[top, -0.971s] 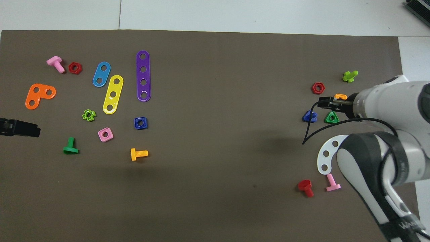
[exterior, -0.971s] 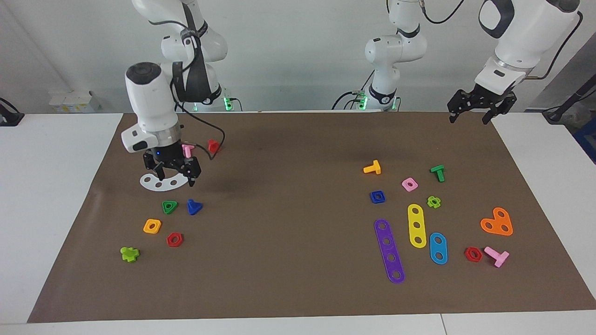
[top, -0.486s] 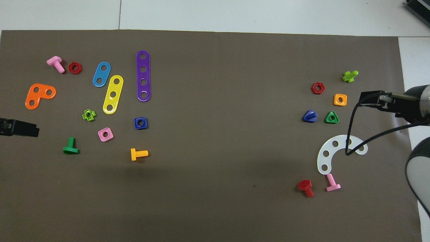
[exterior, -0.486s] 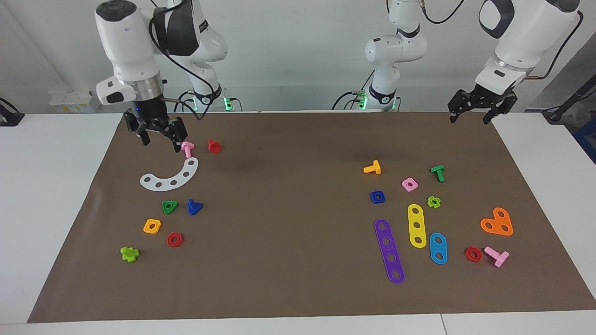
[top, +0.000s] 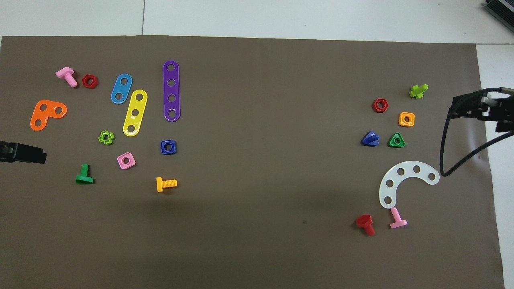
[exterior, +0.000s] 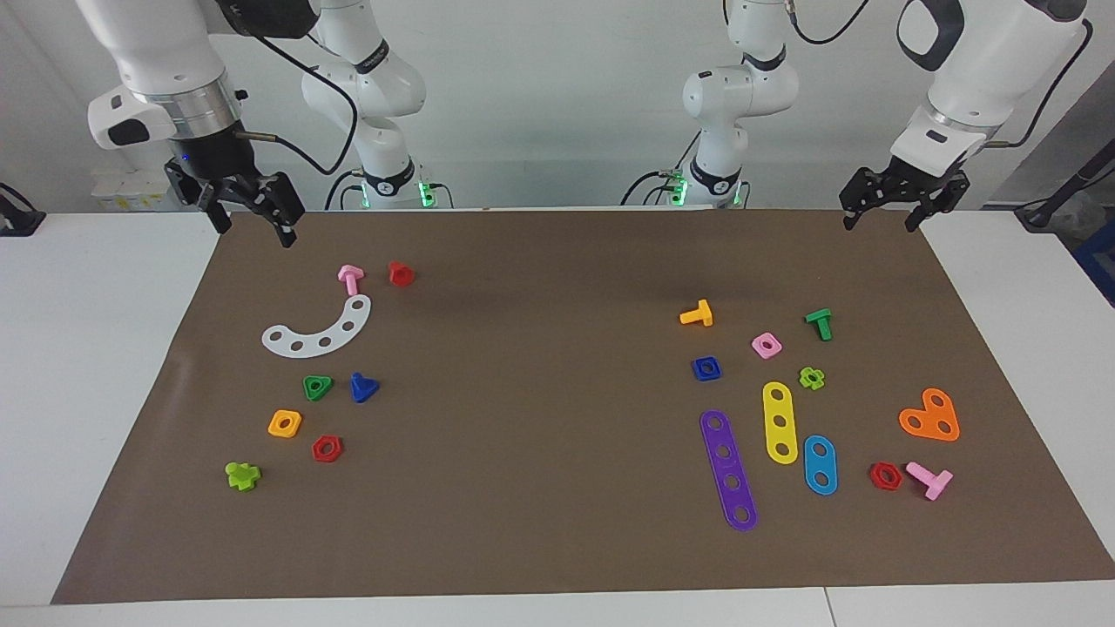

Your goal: Unscrew and place screws in storage area

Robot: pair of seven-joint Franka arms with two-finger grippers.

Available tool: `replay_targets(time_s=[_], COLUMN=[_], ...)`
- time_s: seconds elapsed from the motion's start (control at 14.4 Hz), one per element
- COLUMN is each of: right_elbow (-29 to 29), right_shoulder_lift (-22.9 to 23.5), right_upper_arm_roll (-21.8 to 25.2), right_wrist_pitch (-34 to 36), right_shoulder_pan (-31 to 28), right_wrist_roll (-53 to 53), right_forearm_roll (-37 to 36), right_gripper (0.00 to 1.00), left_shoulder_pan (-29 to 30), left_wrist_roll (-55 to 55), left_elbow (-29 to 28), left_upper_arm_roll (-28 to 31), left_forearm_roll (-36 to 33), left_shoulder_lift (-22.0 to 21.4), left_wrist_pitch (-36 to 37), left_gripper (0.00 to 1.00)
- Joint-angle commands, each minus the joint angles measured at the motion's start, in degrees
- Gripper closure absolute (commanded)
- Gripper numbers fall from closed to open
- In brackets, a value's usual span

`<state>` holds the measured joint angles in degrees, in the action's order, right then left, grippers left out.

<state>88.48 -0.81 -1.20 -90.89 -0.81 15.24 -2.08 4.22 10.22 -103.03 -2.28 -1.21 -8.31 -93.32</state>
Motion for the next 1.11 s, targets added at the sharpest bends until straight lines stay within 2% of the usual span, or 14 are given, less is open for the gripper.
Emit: replay_targets(time_s=[0.0, 0.21, 1.04], right_elbow=[-0.9, 2.1, 3.5], right_shoulder_lift=[0.5, -0.9, -1.7], right_upper_arm_roll=[-0.5, -0.6, -0.6], right_wrist_pitch=[1.9, 1.2, 1.2], right_shoulder_pan=[-1.0, -0.6, -0.6], right_wrist_roll=[-2.3, -2.3, -2.3], right_forearm_roll=[1.8, 2.0, 2.0], right_gripper=[0.0, 0.0, 0.0], left_shoulder_pan=[0.2, 0.4, 0.3], left_wrist_roll=[-1.0, -0.9, -0.8], left_elbow=[0.1, 0.1, 0.2], left_upper_arm_roll=[0.1, 0.3, 0.2], left_forearm_roll=[-1.5, -1.5, -1.4], left_shoulder_lift=[-0.7, -0.7, -0.7], left_wrist_pitch=[0.5, 0.2, 0.4], left_gripper=[0.0, 0.0, 0.0])
